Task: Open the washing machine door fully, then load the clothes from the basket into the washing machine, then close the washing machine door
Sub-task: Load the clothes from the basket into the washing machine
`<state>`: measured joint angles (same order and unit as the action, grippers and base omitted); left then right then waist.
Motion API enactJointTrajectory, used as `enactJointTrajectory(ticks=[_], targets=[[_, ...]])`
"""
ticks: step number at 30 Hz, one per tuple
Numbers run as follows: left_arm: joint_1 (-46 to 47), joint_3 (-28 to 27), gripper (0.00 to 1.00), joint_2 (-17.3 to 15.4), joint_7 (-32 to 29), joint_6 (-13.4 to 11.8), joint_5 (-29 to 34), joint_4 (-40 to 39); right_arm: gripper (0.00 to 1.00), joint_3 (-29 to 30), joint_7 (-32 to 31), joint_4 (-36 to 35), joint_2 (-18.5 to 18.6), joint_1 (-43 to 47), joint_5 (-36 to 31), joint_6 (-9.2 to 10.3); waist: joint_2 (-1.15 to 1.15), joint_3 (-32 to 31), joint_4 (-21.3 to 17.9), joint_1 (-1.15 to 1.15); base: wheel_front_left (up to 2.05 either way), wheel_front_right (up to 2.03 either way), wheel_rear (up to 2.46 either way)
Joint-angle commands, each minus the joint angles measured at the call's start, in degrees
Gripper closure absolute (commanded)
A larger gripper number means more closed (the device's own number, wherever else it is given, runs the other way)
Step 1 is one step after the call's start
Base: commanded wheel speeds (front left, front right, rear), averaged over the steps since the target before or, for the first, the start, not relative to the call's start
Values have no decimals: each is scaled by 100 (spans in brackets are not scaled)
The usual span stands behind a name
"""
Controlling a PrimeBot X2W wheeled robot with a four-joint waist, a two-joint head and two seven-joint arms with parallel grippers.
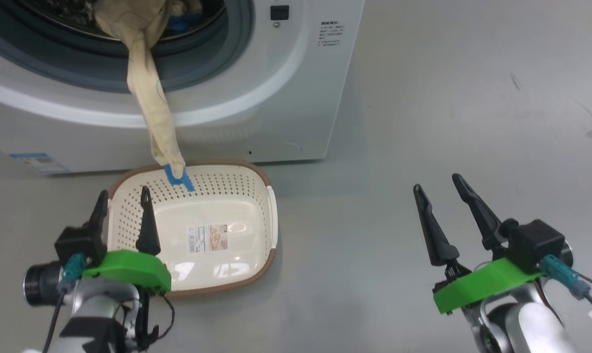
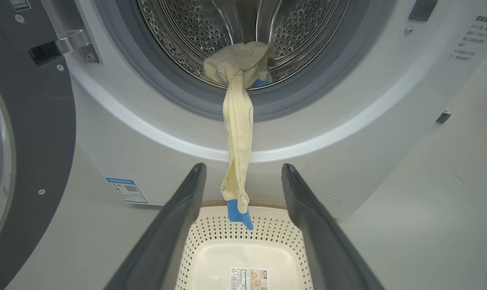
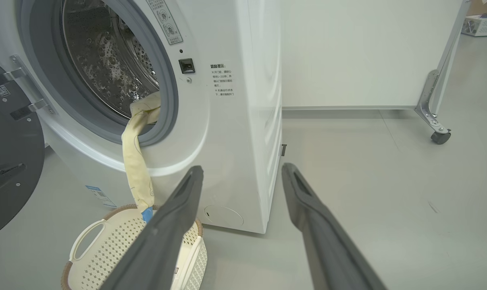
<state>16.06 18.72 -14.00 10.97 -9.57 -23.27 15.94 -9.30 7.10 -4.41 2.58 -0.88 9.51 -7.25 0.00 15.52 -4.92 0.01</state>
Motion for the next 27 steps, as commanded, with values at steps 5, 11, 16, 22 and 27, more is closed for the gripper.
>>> enactJointTrajectory(ticks=[5, 11, 16, 22, 27], targets=[[1067, -178, 0, -143, -172, 389, -180, 572, 0, -181, 203, -148, 30, -536, 79, -24, 0, 869, -253, -1, 0, 0, 0], [2142, -287, 0, -244, -477, 888, -483, 1796, 0, -350, 407, 30, 30, -902, 205, -24, 0, 1355, -580, -1, 0, 0, 0], [2852, -448, 0, -449, -642, 1217, -709, 2786, 0, -431, 570, 192, 30, -1091, 395, -24, 0, 1623, -931, -1, 0, 0, 0], [3369, -504, 0, -683, -703, 1398, -787, 3486, 0, -492, 689, 336, 30, -1194, 550, -24, 0, 1846, -1220, -1, 0, 0, 0], [3743, -528, 0, -829, -678, 1470, -826, 3966, 0, -562, 756, 455, 30, -1259, 664, -24, 0, 1945, -1367, -1, 0, 0, 0]])
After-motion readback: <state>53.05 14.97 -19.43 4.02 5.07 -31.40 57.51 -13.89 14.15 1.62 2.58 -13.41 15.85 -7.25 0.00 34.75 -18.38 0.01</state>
